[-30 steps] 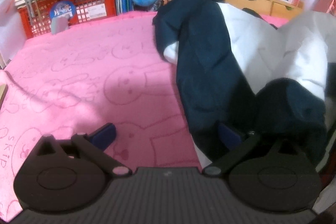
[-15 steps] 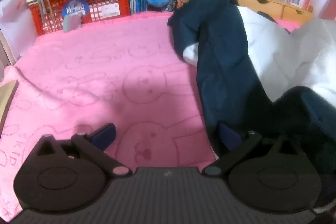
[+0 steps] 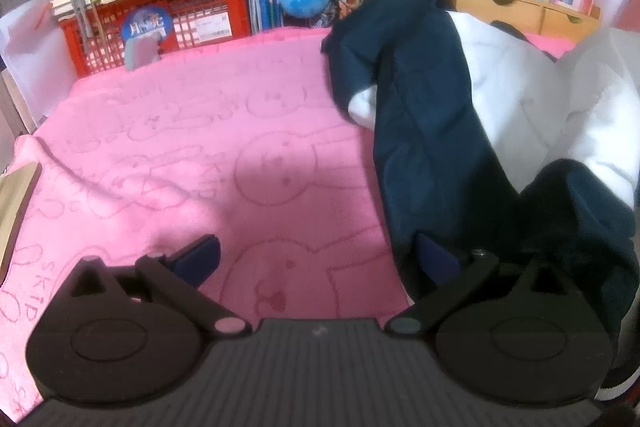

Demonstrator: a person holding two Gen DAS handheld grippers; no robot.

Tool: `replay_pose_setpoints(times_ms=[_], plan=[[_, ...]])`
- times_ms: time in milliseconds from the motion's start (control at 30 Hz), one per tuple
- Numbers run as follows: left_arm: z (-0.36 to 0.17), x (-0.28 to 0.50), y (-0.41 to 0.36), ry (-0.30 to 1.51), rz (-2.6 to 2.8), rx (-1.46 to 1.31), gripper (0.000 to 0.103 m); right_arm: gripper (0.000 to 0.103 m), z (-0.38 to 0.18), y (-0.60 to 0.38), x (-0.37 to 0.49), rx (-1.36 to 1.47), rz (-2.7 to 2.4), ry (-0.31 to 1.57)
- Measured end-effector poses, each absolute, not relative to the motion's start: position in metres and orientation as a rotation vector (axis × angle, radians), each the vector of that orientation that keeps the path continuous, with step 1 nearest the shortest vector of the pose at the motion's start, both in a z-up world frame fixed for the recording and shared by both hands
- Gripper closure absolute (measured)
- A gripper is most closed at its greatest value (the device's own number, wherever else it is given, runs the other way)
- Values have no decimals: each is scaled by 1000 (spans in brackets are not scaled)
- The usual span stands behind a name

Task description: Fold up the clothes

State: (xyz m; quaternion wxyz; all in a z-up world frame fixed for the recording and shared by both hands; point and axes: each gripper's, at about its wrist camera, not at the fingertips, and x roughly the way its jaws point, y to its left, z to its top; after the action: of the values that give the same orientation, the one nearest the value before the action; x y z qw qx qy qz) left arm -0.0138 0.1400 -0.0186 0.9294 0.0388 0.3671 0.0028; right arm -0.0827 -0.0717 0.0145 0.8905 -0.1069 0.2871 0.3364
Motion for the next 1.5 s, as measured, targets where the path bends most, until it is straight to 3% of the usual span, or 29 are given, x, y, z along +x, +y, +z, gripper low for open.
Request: replay_pose_setpoints(times_ms=[167, 300, 433, 600, 667, 800, 1033, 1233, 1500], plan=[[-18, -13, 142, 757, -3, 77, 0, 40, 9, -81, -121, -575, 377, 351], [-18, -12, 143, 760, -2, 78, 0, 40, -36, -84, -134, -926, 237, 307], [-15, -13, 140, 759, 9, 99, 0, 40, -73, -63, -127, -1093, 203, 276], [13, -28, 130, 651, 19, 152, 0, 50, -48, -62, -108, -915, 124, 229], [35, -39, 126, 568, -20, 129, 0, 62, -29, -71, -104, -831, 96, 217], [71, -60, 97, 433, -227, 175, 0, 67, 12, -95, -99, -629, 94, 221], [54, -73, 0, 379, -532, 442, 0, 81, 62, -126, -106, -313, 172, 195], [31, -45, -26, 351, -400, 544, 0, 82, 92, -141, -111, -229, 201, 161], [80, -23, 45, 251, -81, 379, 0, 82, 41, -139, -108, -325, 93, 332]])
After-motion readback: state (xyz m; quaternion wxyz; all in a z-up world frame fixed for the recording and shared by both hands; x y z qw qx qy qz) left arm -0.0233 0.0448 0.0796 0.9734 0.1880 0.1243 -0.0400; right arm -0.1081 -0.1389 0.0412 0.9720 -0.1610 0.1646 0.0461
